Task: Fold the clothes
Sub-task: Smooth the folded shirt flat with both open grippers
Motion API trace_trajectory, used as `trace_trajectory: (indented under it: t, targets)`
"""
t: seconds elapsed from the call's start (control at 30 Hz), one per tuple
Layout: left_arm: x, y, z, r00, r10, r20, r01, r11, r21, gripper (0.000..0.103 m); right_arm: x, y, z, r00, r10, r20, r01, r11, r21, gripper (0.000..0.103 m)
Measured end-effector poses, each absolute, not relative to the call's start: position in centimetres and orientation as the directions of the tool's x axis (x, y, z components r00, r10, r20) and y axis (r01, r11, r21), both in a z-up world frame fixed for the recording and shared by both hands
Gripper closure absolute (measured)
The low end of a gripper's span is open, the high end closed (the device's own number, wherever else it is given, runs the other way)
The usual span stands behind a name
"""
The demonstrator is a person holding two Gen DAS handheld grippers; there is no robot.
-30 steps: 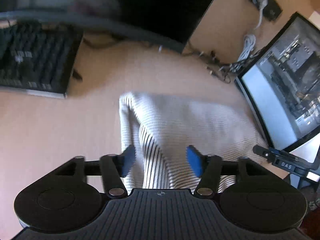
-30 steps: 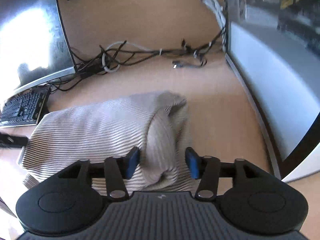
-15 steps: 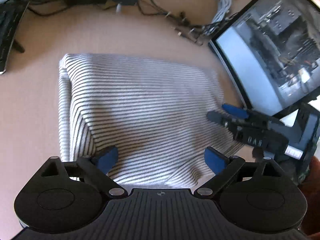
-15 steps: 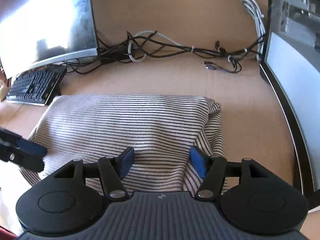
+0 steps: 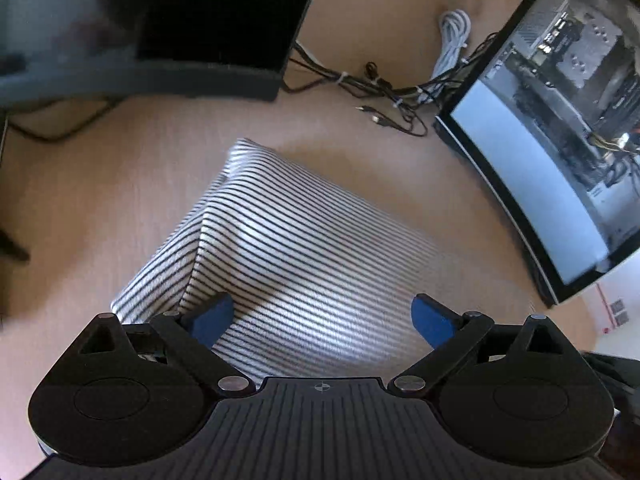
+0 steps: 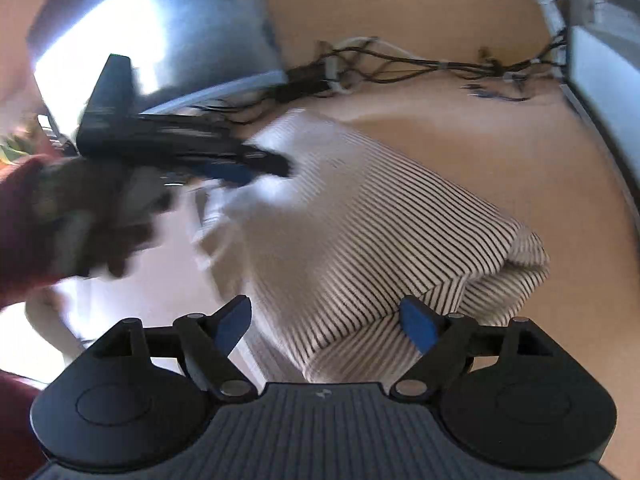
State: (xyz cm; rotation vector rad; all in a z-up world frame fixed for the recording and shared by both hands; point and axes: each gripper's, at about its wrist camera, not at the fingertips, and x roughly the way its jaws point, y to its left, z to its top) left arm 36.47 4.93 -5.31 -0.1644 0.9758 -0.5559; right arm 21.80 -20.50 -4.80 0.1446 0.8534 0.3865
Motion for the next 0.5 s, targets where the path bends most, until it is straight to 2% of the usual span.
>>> trace_trajectory:
  t: [0.07,0.13,0.2,0.33,0.43,0.5]
  targets:
    - [36.8,5.1,-4.6,0.437,-0.512,-0.739,0.356,0.853,-0.381,0.004,21.3,-20.6,-3.6,0.589,0.423,-0.689,-0.3,0.905,0.301,0.019]
    - [36.2,5.4,-3.8,0.443,-0.528,-0.724,0.35,0.846,-0.402,0.004,21.3,-21.3,-2.1,0.638,0.39,-0.664,-0.284,0.921,0.268,0.016]
    - [35.5,5.6,-3.1,0.445,-0.544,-0.712,0.343,0.837,-0.425,0.004,21.7,-22.5,-1.5,0.677,0.344,-0.651,-0.246,0.939,0.24,0.012]
    - [33.1,5.1,-2.1,0.39,-0.646,-0.656,0.364,0.763,-0.535,0.004,23.6,-23.8,-3.2,0.693,0.214,-0.688,-0.168,0.977,0.134,0.012]
    - [31.8,4.2,-2.7,0.321,-0.723,-0.611,0.359,0.69,-0.628,0.004,24.4,-23.3,-5.2,0.67,0.167,-0.723,-0.173,0.983,0.066,0.014]
    - [31.6,3.8,-3.9,0.301,-0.709,-0.638,0.339,0.704,-0.624,0.004,24.7,-22.6,-6.7,0.648,0.146,-0.747,-0.191,0.981,0.025,0.021]
